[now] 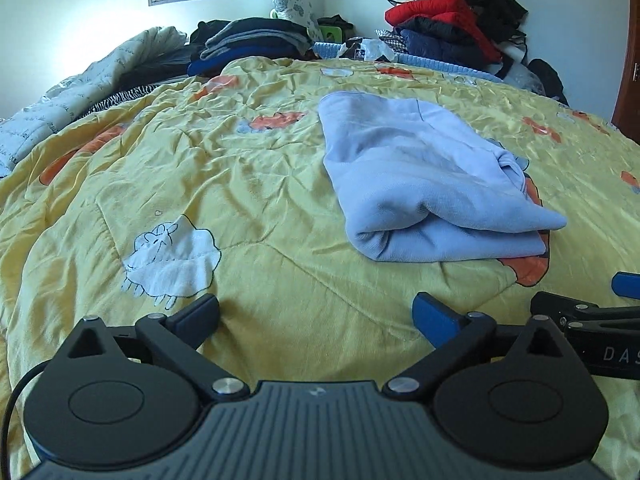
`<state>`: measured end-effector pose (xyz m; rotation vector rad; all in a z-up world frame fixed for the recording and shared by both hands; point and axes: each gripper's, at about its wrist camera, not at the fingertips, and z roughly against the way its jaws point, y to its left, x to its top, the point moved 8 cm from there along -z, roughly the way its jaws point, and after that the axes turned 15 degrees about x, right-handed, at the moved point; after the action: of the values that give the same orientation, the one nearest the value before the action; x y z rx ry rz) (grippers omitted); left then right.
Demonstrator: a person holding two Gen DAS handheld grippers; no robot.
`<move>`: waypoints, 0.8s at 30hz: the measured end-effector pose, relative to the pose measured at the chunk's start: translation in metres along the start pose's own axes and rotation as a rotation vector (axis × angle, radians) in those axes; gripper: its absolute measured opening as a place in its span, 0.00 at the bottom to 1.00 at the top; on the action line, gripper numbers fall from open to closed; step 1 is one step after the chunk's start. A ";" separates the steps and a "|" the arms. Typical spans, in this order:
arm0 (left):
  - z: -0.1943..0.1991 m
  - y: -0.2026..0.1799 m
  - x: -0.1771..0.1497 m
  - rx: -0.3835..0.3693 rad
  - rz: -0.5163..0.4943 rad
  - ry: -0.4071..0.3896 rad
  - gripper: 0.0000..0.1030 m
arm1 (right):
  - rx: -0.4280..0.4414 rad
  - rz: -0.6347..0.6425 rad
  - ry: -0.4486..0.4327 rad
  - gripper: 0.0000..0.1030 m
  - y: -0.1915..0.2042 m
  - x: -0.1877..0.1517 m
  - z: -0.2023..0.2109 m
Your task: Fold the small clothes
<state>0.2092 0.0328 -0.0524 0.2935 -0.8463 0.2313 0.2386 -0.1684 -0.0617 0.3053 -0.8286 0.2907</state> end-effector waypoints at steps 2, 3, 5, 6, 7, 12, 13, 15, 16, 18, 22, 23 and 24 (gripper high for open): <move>0.000 0.000 0.000 -0.001 0.001 -0.003 1.00 | -0.005 0.001 -0.012 1.00 0.000 -0.001 0.001; 0.000 0.001 0.001 -0.002 0.001 -0.005 1.00 | -0.004 -0.001 -0.015 0.99 0.000 -0.001 0.001; 0.000 0.000 0.001 -0.001 0.002 -0.008 1.00 | -0.004 -0.003 -0.018 0.99 -0.001 0.000 0.002; 0.000 0.000 0.001 0.000 0.003 -0.009 1.00 | -0.007 -0.002 -0.019 0.99 0.000 -0.001 0.002; 0.000 0.000 0.001 0.001 0.003 -0.010 1.00 | -0.005 -0.003 -0.019 0.99 0.000 -0.001 0.002; 0.000 0.000 0.000 0.000 0.002 -0.010 1.00 | -0.005 -0.002 -0.018 0.99 0.000 -0.001 0.002; 0.000 0.000 0.000 0.000 0.002 -0.010 1.00 | -0.005 -0.002 -0.019 0.99 0.000 -0.001 0.002; 0.000 0.000 0.000 0.000 0.002 -0.010 1.00 | -0.004 -0.002 -0.019 0.99 0.000 -0.001 0.002; 0.000 0.000 0.001 0.000 0.002 -0.010 1.00 | -0.004 -0.002 -0.018 0.99 0.000 -0.001 0.002; 0.000 0.000 0.001 0.000 0.003 -0.009 1.00 | -0.004 -0.002 -0.019 0.99 0.000 -0.001 0.002; 0.000 0.000 0.000 -0.004 0.000 -0.009 1.00 | -0.005 -0.002 -0.019 0.99 0.000 -0.001 0.002; 0.001 0.000 0.000 -0.006 -0.001 -0.009 1.00 | -0.004 -0.002 -0.019 0.99 0.000 -0.001 0.002; 0.001 0.000 0.000 -0.009 -0.002 -0.009 1.00 | -0.004 -0.002 -0.019 0.99 0.000 -0.001 0.002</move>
<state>0.2086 0.0324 -0.0519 0.2871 -0.8555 0.2249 0.2363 -0.1695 -0.0613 0.3055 -0.8473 0.2843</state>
